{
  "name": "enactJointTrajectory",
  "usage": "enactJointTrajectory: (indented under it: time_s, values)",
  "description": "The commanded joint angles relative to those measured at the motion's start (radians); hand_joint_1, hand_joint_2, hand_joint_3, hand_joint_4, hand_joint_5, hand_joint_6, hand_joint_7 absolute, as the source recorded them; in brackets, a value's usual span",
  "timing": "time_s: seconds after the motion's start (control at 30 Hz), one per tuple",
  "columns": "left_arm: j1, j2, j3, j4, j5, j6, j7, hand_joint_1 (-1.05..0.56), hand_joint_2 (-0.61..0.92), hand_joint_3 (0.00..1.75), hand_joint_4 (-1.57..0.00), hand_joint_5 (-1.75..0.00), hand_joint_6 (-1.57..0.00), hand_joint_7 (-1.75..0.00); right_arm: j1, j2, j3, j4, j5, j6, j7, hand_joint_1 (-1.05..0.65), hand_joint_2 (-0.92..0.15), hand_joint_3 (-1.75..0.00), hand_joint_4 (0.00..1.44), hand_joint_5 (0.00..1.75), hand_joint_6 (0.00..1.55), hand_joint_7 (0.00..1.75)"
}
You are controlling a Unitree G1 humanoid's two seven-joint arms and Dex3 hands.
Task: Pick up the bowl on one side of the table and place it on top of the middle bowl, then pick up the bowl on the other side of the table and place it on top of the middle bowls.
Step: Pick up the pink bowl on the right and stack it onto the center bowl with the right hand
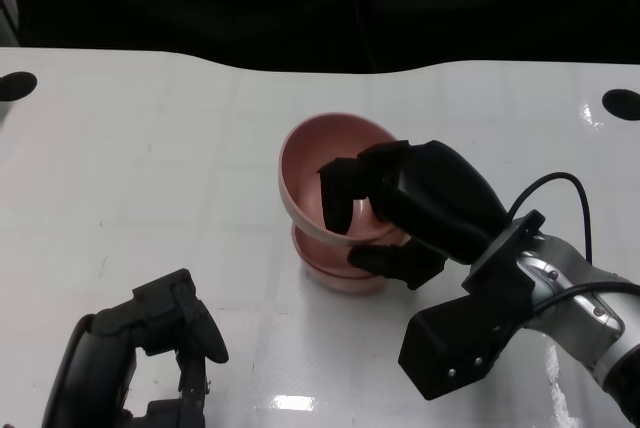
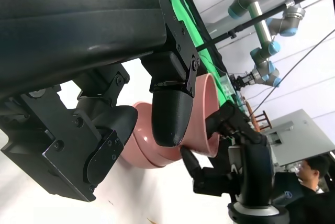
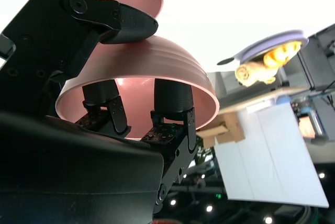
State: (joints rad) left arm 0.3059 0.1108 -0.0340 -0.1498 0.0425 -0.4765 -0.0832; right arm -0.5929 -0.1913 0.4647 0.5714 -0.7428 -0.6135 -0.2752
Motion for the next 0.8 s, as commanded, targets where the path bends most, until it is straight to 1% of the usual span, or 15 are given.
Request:
enactJointTrajectory:
  time_s: [0.03,0.17,0.2,0.27,0.33,0.37,0.4,0.43,0.47,0.5,0.53,0.57,0.6,0.67,0.8]
  values:
    - [0.003,0.006,0.005,0.006,0.001,0.001,-0.005,0.08,0.23,1.69,-0.95,-1.75,-0.80,-1.65,-0.025,-0.007,-0.005,0.013,0.010,-0.015,-0.007,-0.11,-0.25,-1.25,0.94,1.75,0.74,1.75]
    - [0.003,0.006,0.005,0.006,0.001,0.001,-0.005,0.08,0.23,1.69,-0.95,-1.75,-0.80,-1.65,-0.026,-0.007,-0.004,0.016,0.010,-0.018,-0.009,-0.11,-0.25,-1.24,0.94,1.75,0.74,1.75]
    - [0.004,0.005,0.003,0.000,0.005,0.006,-0.004,0.08,0.23,1.69,-0.95,-1.75,-0.80,-1.65,-0.033,-0.009,0.009,0.052,-0.002,-0.016,-0.004,-0.11,-0.25,-1.24,0.94,1.75,0.74,1.75]
    - [0.006,0.003,0.000,-0.008,0.009,0.012,-0.002,0.07,0.23,1.69,-0.96,-1.75,-0.81,-1.65,-0.043,-0.010,0.028,0.103,-0.018,-0.016,-0.002,-0.16,-0.38,-1.11,0.96,1.75,0.72,1.73]
    - [0.006,0.003,-0.001,-0.010,0.010,0.014,-0.002,0.07,0.23,1.69,-0.96,-1.75,-0.82,-1.65,-0.050,-0.010,0.033,0.123,-0.022,-0.021,-0.008,-0.17,-0.40,-1.07,0.96,1.75,0.72,1.73]
    - [0.008,0.003,-0.001,-0.013,0.011,0.015,-0.002,0.07,0.23,1.69,-0.96,-1.75,-0.82,-1.65,-0.054,-0.014,0.041,0.130,-0.029,-0.005,0.016,-0.18,-0.41,-1.06,0.96,1.75,0.72,1.73]
    - [0.009,0.003,-0.001,-0.015,0.011,0.016,-0.002,0.07,0.23,1.69,-0.96,-1.75,-0.82,-1.65,-0.057,-0.017,0.047,0.135,-0.033,0.008,0.033,-0.22,-0.55,-0.80,0.86,1.39,0.72,1.16]
    - [0.009,0.004,-0.002,-0.017,0.011,0.016,-0.003,0.07,0.23,1.69,-0.96,-1.75,-0.82,-1.65,-0.059,-0.020,0.052,0.138,-0.035,0.017,0.046,-0.24,-0.65,-0.62,0.84,1.24,0.81,0.80]
    - [0.010,0.004,-0.002,-0.018,0.011,0.016,-0.003,0.07,0.23,1.69,-0.96,-1.75,-0.82,-1.65,-0.058,-0.026,0.057,0.126,-0.034,0.041,0.088,-0.25,-0.72,-0.50,0.83,1.17,0.88,0.57]
    - [0.011,0.004,-0.002,-0.018,0.010,0.013,-0.004,0.07,0.23,1.69,-0.96,-1.75,-0.82,-1.65,-0.057,-0.033,0.061,0.112,-0.037,0.056,0.114,-0.31,-0.79,-0.36,0.67,0.79,0.78,0.29]
    - [0.011,0.004,-0.002,-0.019,0.010,0.012,-0.004,0.08,0.23,1.69,-0.96,-1.75,-0.82,-1.65,-0.054,-0.038,0.063,0.099,-0.040,0.068,0.134,-0.36,-0.85,-0.26,0.59,0.57,0.71,0.16]
    - [0.011,0.005,-0.002,-0.019,0.009,0.011,-0.005,0.08,0.24,1.69,-0.96,-1.75,-0.82,-1.65,-0.052,-0.042,0.065,0.089,-0.041,0.076,0.146,-0.39,-0.89,-0.19,0.55,0.42,0.67,0.07]
    - [0.012,0.005,-0.002,-0.019,0.009,0.011,-0.005,0.08,0.24,1.69,-0.96,-1.75,-0.82,-1.65,-0.050,-0.043,0.065,0.082,-0.040,0.081,0.151,-0.40,-0.91,-0.16,0.54,0.37,0.66,0.04]
    - [0.012,0.005,-0.002,-0.019,0.009,0.011,-0.005,0.08,0.24,1.69,-0.96,-1.75,-0.82,-1.65,-0.046,-0.044,0.064,0.072,-0.039,0.088,0.159,-0.41,-0.92,-0.14,0.53,0.33,0.65,0.02]
    - [0.012,0.005,-0.002,-0.019,0.009,0.011,-0.005,0.08,0.24,1.68,-0.96,-1.75,-0.82,-1.64,-0.042,-0.045,0.064,0.062,-0.038,0.094,0.166,-0.41,-0.92,-0.14,0.53,0.31,0.64,0.01]
